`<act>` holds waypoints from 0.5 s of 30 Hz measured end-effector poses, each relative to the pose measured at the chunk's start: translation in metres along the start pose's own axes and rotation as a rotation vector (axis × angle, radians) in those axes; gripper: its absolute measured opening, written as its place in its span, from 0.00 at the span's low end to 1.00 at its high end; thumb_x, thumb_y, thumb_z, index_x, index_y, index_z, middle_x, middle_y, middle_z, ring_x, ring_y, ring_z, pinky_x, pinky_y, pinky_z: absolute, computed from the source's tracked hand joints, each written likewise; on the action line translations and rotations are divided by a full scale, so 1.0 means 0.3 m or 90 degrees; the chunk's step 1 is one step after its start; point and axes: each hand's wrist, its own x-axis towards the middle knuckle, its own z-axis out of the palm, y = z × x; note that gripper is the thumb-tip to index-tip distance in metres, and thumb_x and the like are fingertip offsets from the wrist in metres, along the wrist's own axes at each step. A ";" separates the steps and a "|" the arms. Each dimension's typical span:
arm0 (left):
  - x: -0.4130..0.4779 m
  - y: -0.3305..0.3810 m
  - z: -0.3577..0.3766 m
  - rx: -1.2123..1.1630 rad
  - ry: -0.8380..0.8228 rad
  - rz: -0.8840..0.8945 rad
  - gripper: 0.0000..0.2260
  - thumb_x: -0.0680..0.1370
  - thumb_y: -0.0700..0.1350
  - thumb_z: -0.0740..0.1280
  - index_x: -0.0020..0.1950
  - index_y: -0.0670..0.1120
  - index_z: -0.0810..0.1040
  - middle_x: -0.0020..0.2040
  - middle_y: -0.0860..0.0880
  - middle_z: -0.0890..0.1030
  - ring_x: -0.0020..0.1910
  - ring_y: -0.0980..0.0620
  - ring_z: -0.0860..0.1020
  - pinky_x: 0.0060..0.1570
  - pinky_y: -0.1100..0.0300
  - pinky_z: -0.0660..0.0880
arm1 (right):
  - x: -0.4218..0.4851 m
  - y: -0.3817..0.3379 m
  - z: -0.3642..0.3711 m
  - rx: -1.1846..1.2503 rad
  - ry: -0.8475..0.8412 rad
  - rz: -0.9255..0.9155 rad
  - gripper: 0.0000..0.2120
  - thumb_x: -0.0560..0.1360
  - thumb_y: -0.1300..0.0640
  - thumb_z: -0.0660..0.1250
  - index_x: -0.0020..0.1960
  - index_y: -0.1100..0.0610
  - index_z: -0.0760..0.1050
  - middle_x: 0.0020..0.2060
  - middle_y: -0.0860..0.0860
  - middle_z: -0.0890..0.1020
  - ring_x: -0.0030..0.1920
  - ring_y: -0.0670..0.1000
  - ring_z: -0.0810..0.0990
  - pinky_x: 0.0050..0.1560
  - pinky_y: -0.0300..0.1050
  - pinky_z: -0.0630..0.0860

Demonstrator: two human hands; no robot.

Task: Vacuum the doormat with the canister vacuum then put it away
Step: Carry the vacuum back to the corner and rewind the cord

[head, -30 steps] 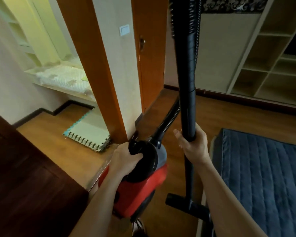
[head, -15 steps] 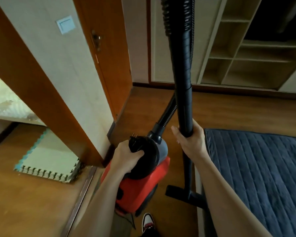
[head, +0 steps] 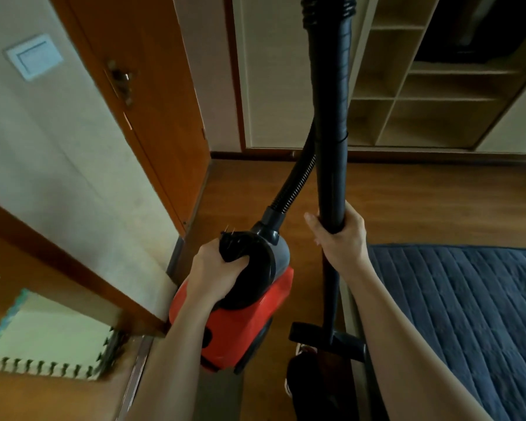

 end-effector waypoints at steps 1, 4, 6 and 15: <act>0.051 0.014 0.012 -0.002 0.002 0.000 0.11 0.73 0.47 0.73 0.38 0.60 0.73 0.38 0.61 0.76 0.38 0.62 0.74 0.44 0.55 0.76 | 0.046 0.022 0.004 0.011 0.000 -0.003 0.13 0.76 0.61 0.73 0.44 0.47 0.72 0.34 0.59 0.77 0.33 0.62 0.77 0.34 0.50 0.79; 0.219 0.049 0.067 -0.002 -0.008 0.001 0.10 0.72 0.47 0.74 0.41 0.58 0.75 0.39 0.60 0.77 0.39 0.58 0.76 0.41 0.58 0.74 | 0.197 0.098 0.004 0.031 -0.010 -0.014 0.14 0.76 0.63 0.73 0.45 0.47 0.72 0.33 0.59 0.76 0.32 0.61 0.76 0.33 0.47 0.77; 0.339 0.083 0.110 0.006 -0.015 -0.004 0.08 0.71 0.48 0.75 0.46 0.54 0.78 0.40 0.58 0.78 0.41 0.56 0.76 0.40 0.59 0.74 | 0.315 0.160 -0.008 0.047 -0.007 -0.024 0.16 0.76 0.65 0.73 0.45 0.46 0.71 0.33 0.59 0.75 0.31 0.59 0.75 0.32 0.45 0.76; 0.865 0.315 0.293 -0.011 -0.034 0.004 0.08 0.73 0.43 0.74 0.42 0.57 0.79 0.42 0.55 0.83 0.45 0.58 0.80 0.44 0.56 0.78 | 0.903 0.399 -0.078 0.115 -0.004 -0.074 0.12 0.75 0.60 0.72 0.48 0.46 0.71 0.33 0.45 0.74 0.30 0.47 0.73 0.32 0.38 0.73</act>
